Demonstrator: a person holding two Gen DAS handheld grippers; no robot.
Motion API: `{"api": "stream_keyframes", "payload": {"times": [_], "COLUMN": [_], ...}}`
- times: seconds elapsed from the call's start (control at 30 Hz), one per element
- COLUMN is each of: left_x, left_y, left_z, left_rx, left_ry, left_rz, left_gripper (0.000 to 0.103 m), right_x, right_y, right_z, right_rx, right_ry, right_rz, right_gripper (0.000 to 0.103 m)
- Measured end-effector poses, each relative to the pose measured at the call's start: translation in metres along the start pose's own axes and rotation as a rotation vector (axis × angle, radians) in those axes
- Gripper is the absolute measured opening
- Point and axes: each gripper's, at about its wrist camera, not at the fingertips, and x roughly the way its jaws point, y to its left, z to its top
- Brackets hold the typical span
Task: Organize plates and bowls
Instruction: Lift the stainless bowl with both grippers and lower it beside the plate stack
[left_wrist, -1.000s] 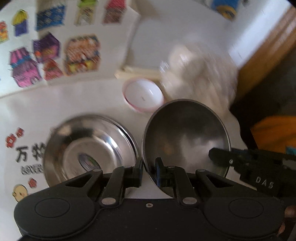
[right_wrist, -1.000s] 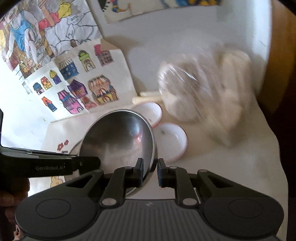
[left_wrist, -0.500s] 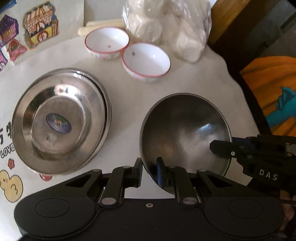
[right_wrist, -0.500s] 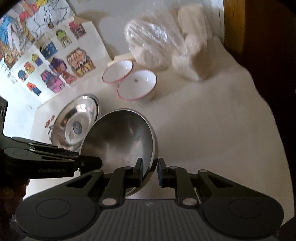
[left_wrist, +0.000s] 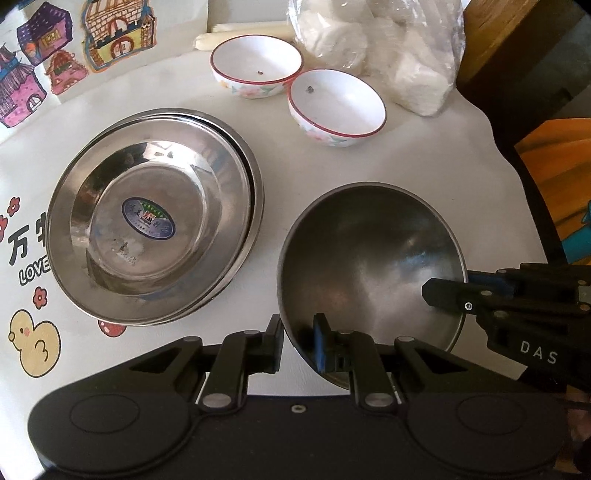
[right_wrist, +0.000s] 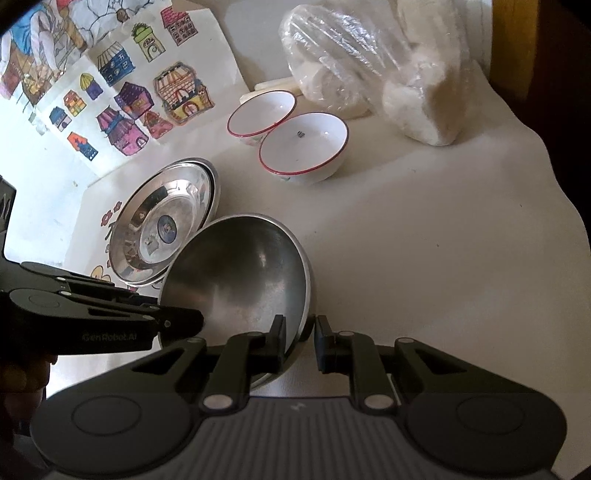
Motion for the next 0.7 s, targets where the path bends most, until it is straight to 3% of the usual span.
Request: {"api": "stream_keyframes", "payload": {"times": [0.2,0.47,0.53,0.6,0.7], "left_x": [0.0015,0.0005,0.0010,0.0017,-0.0008], "left_y": [0.0005,0.0020,0.0027,0.0033,0.0026], "left_z": [-0.0010,-0.0007,-0.0013,-0.0016,-0.0022], "left_rx": [-0.028,-0.050,-0.053,-0.055,-0.052], "left_ry": [0.004,0.001,0.004,0.007,-0.005], "left_rz": [0.002,0.012,0.020,0.031,0.028], "left_gripper": [0.019,0.023,0.036,0.041,0.054], "right_x": [0.0044,0.0075,0.0066,0.0058,0.0041], "right_y": [-0.0019,0.0041,0.0026,0.0015,-0.0010], "right_z": [0.0034,0.0031,0.0036,0.0040,0.0045], "right_rx": [-0.024,-0.076,-0.077,-0.073,-0.066], "right_ry": [0.012,0.022,0.018,0.014,0.007], "right_rz": [0.006,0.014,0.013,0.011,0.013], "right_gripper": [0.018,0.026,0.026,0.028,0.037]}}
